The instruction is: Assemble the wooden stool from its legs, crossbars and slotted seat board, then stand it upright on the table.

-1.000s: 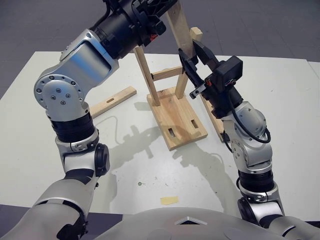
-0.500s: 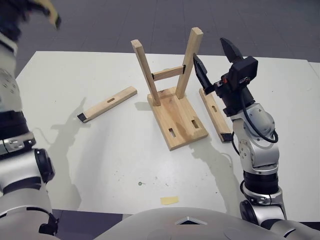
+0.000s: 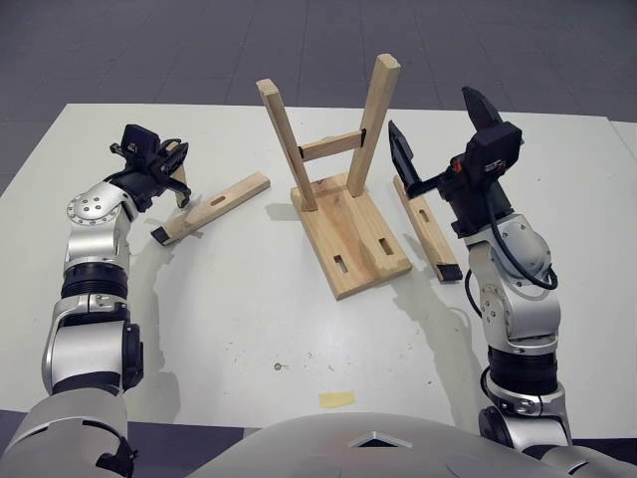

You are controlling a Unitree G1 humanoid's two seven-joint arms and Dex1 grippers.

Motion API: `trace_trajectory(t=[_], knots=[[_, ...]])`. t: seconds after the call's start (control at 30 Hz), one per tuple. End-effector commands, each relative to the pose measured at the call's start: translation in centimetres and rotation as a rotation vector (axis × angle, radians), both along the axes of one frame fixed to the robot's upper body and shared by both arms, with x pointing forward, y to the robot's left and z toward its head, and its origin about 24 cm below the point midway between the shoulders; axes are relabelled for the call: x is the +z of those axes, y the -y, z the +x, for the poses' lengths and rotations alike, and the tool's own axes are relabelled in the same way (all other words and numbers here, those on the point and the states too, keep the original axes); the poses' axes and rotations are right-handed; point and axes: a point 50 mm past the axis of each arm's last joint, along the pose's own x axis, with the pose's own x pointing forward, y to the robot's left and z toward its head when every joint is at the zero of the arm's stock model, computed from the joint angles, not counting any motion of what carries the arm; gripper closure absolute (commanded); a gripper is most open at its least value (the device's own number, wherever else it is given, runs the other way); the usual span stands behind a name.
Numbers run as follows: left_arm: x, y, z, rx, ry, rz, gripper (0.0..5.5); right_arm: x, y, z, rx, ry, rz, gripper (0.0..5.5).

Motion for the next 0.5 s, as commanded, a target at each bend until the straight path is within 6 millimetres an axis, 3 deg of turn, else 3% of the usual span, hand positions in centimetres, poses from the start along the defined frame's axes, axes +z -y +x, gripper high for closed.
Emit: trace_trajectory(t=[0.03, 0.27, 0.5], knots=[[-0.1, 0.7, -2.0, -0.132, -0.048, 0.028, 5.09, 0.1, 0.1, -0.2, -0.003, -0.003, 0.008, 0.1], [1.0, 2.1, -4.5, -0.186, -0.066, -0.022, 5.09, 0.0, -0.1, -0.2, 0.005, -0.013, 0.007, 0.1], [3.8, 3.5, -4.2, -0.16, 0.005, -0.197, 5.09, 0.0, 0.0, -0.2, 0.002, -0.014, 0.001, 0.1]])
